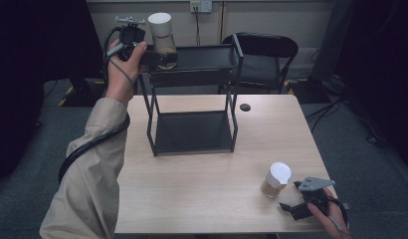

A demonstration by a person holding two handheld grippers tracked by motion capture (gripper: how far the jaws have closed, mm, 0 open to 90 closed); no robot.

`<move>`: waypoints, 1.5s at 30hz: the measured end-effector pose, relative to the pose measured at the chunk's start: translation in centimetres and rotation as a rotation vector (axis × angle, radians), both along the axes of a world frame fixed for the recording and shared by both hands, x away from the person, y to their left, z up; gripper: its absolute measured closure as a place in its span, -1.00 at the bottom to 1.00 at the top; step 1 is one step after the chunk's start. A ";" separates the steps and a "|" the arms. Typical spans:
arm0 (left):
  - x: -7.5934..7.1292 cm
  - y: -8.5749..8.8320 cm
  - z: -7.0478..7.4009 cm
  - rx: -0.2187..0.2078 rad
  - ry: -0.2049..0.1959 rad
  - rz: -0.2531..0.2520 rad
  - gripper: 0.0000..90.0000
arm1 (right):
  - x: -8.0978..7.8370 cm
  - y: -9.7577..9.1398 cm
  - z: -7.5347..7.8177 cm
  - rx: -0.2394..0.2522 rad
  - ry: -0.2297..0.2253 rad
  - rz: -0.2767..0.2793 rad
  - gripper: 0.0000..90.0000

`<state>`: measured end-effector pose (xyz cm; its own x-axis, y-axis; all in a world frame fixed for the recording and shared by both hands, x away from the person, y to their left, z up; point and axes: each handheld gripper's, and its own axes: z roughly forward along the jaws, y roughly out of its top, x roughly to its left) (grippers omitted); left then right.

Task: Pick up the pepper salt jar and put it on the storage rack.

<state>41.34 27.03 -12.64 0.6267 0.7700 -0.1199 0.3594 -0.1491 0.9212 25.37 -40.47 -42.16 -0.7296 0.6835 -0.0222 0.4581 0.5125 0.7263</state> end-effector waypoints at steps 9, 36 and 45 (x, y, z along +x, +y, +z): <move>-0.6 0.2 -1.5 -0.015 -0.016 -0.038 -0.98 | 0.0 0.0 0.0 0.000 0.000 -0.001 -1.00; -1.9 0.1 -5.8 -0.025 -0.006 -0.104 -0.98 | -0.1 0.0 0.0 0.001 0.000 -0.003 -1.00; -2.2 0.1 -7.8 -0.031 0.000 -0.118 -0.98 | -0.2 0.0 0.0 0.002 -0.001 -0.004 -1.00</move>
